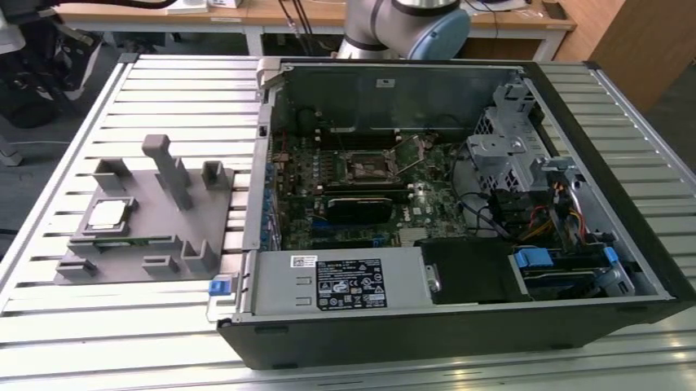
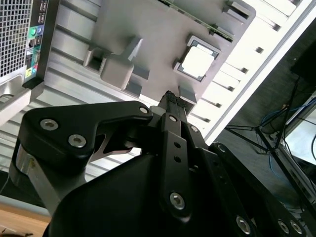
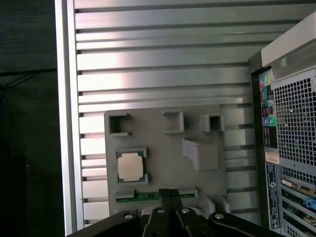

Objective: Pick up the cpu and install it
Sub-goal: 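Reach for the cpu, then pick up the cpu and move it towards the insertion slot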

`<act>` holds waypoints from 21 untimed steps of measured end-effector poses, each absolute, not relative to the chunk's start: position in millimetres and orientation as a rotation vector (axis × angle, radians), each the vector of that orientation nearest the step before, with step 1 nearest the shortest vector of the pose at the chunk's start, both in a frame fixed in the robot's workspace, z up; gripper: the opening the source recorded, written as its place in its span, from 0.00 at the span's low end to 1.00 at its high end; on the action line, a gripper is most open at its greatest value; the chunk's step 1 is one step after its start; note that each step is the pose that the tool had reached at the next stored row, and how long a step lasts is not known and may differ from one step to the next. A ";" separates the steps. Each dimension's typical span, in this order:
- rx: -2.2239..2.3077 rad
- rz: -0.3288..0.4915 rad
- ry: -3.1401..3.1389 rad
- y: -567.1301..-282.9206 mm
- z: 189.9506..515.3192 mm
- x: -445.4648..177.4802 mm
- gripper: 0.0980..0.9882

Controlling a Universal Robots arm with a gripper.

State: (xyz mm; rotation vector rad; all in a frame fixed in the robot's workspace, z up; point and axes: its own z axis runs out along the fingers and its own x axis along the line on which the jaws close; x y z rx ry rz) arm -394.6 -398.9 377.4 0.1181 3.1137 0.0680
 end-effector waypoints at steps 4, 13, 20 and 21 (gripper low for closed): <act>0.118 0.068 3.114 -398.9 376.4 -407.7 0.01; 0.118 0.068 3.114 -398.5 374.6 -434.9 0.01; 0.118 0.068 3.114 -397.9 373.6 -451.4 0.01; 0.118 0.068 3.114 -398.0 373.4 -451.5 0.01</act>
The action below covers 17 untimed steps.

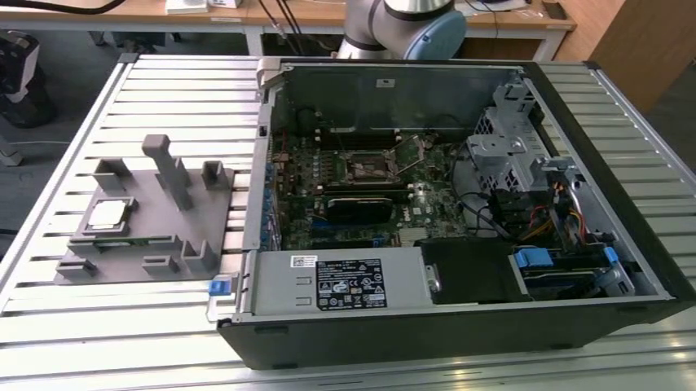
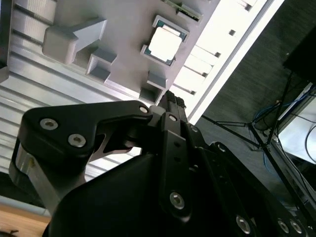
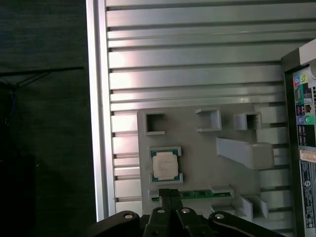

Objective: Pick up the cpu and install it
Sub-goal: 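Pick up the cpu and move it towards the insertion slot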

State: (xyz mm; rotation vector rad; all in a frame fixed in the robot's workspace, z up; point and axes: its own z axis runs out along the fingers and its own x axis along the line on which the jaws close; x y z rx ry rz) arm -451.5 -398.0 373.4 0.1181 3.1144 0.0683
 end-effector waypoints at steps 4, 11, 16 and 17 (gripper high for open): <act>0.118 0.068 3.117 -398.1 371.6 -452.3 0.01; 0.117 0.074 3.117 -399.5 360.3 -452.4 0.01; 0.109 0.081 3.117 -400.8 351.2 -452.5 0.01; 0.108 0.082 3.117 -401.0 349.3 -452.5 0.01</act>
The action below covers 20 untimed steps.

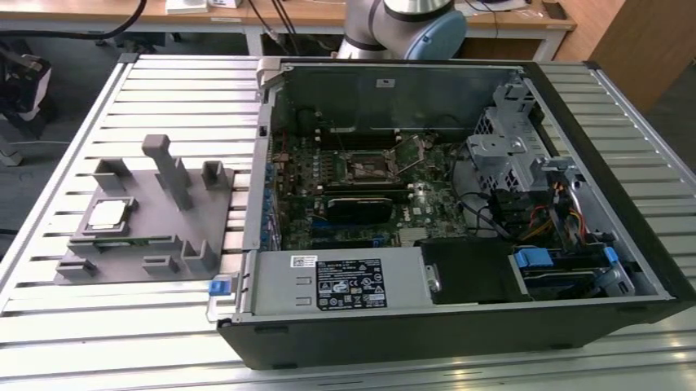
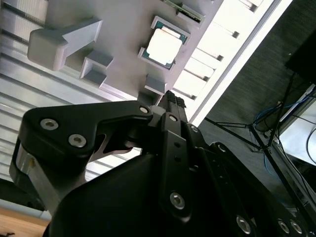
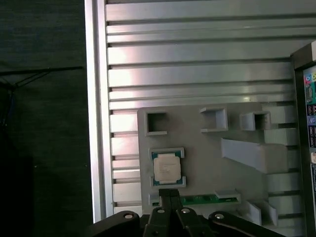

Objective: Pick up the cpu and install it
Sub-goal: 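Pick up the cpu and move it towards the insertion slot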

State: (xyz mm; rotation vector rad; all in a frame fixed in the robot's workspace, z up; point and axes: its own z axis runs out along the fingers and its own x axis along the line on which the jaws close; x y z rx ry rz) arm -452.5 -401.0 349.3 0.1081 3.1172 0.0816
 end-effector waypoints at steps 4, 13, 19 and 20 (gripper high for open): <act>0.105 0.083 3.118 -401.6 342.0 -452.4 0.15; 0.059 0.086 3.129 -402.6 325.9 -452.0 0.55; 0.059 0.090 3.135 -404.4 316.8 -451.5 0.81; 0.060 0.090 3.136 -404.5 314.9 -451.6 0.81</act>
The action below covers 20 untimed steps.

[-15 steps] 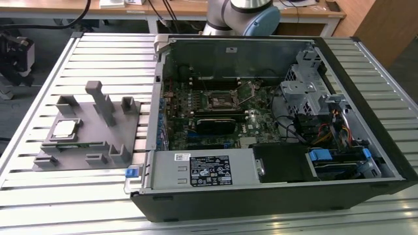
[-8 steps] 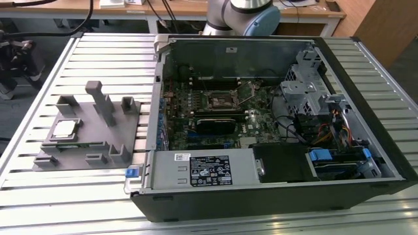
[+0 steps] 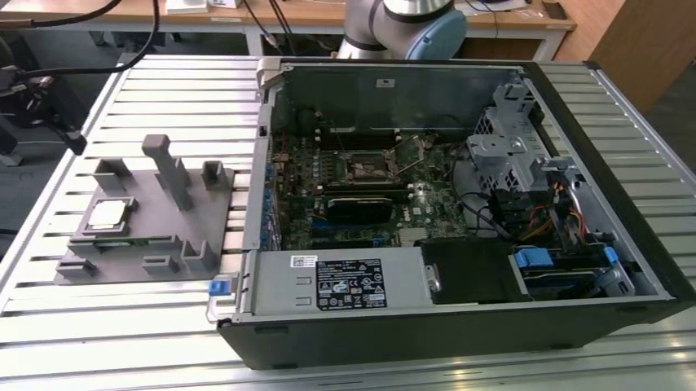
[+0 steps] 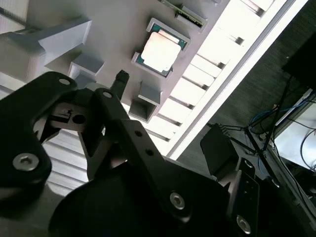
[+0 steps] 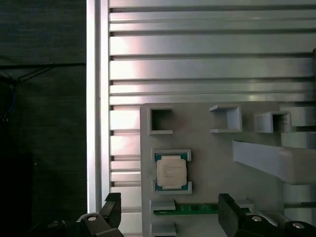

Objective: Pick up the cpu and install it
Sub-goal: 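Pick up the cpu and move it towards the insertion slot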

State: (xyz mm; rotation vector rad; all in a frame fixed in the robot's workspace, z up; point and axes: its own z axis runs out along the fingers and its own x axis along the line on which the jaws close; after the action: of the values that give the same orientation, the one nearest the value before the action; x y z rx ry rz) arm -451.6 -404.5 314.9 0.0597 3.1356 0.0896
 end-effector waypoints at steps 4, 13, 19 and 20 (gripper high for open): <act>0.060 0.090 3.138 -404.7 307.9 -451.5 0.88; 0.062 0.093 3.143 -405.1 292.8 -451.5 0.88; 0.062 0.093 3.152 -405.1 282.3 -451.5 0.88; 0.062 0.093 3.153 -405.1 280.4 -451.5 0.88</act>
State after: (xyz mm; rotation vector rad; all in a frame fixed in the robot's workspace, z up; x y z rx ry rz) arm -451.5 -405.1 280.4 0.0623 3.1529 0.0928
